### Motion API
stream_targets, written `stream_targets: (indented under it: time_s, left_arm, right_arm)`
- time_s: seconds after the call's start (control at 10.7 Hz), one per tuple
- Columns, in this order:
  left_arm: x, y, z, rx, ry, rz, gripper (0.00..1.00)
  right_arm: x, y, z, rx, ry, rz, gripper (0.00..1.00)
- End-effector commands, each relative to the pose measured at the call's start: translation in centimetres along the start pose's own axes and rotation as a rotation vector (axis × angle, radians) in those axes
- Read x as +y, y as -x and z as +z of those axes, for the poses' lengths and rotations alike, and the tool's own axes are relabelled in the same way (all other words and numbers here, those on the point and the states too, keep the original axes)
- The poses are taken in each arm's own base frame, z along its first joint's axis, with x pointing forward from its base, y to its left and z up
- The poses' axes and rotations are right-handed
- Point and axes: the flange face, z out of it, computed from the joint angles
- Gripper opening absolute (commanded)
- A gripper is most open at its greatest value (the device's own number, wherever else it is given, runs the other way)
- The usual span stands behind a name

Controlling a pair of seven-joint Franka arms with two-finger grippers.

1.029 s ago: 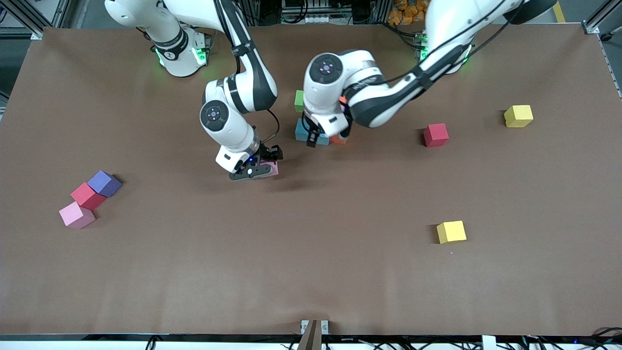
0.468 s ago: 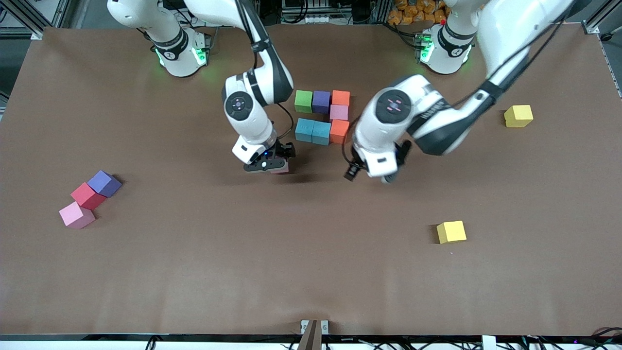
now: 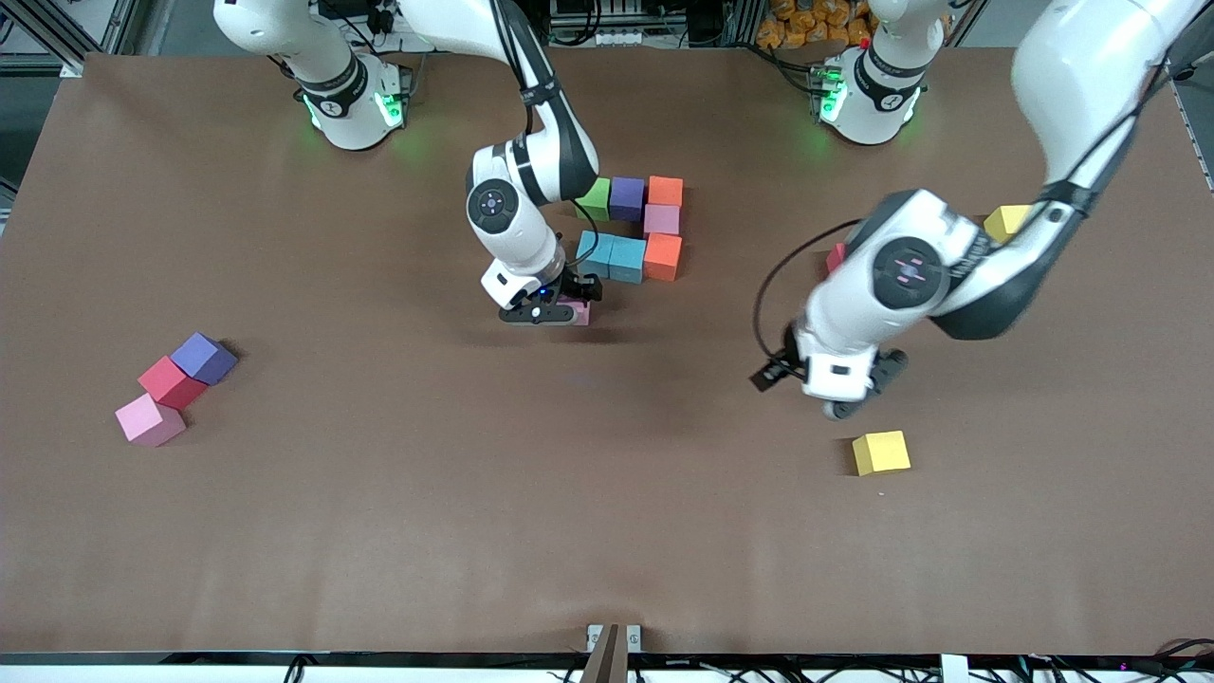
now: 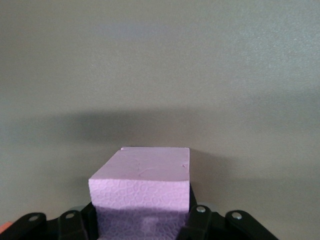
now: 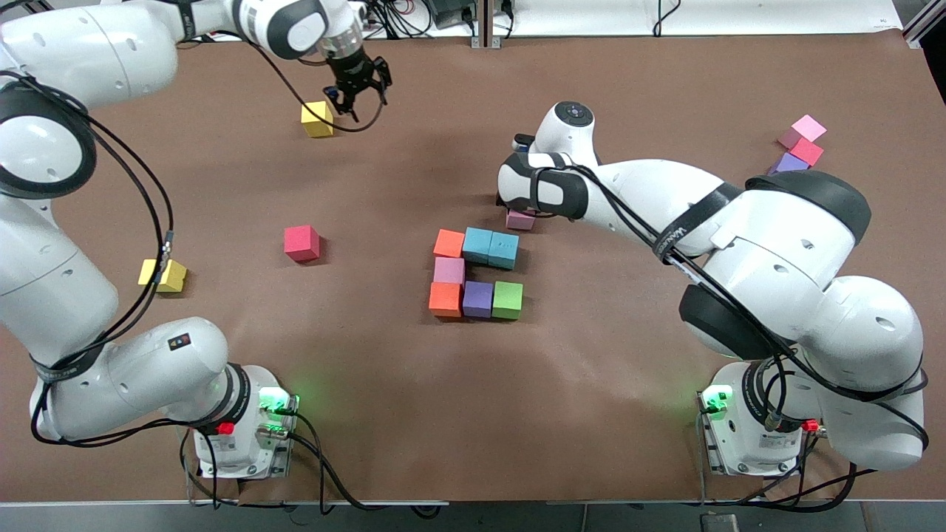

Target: Form number 2 with 11 blocks

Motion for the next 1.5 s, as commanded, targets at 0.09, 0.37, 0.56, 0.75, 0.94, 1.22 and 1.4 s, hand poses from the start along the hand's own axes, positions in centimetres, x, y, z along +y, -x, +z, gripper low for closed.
stream_targets:
  time_s: [0.09,0.37,0.56,0.75,0.94,1.22,1.4]
  left_arm:
    - [-4.0,-5.9,-0.7,0.026,-0.024,0.293,0.77]
    - [-7.7,-11.4,1.0,0.020,-0.063,0.600,0.77]
    - [-8.4,-14.0,1.7,0.035,-0.096,0.718,0.77]
    - [-7.7,-15.3,3.4,0.030,-0.126,0.779,0.77]
    - [-7.3,-16.6,6.1,0.000,-0.094,0.766,0.78]
    - [-6.1,-16.8,7.1,-0.004,-0.092,0.765,0.77]
    - [-5.2,-16.7,6.9,-0.019,-0.128,0.763,0.77]
  right_arm:
    - [-1.7,1.1,0.1,-0.008,-0.022,0.057,0.07]
    - [-2.5,2.7,0.6,-0.017,-0.014,0.039,0.06]
    - [-2.5,2.9,0.7,-0.019,-0.010,0.036,0.06]
    - [-2.3,3.1,0.9,-0.022,-0.004,0.028,0.06]
    - [-2.1,2.9,0.9,-0.021,-0.004,0.026,0.06]
    - [-1.9,3.3,1.2,-0.025,0.004,0.032,0.06]
    - [-1.8,3.6,1.5,-0.029,0.009,0.032,0.07]
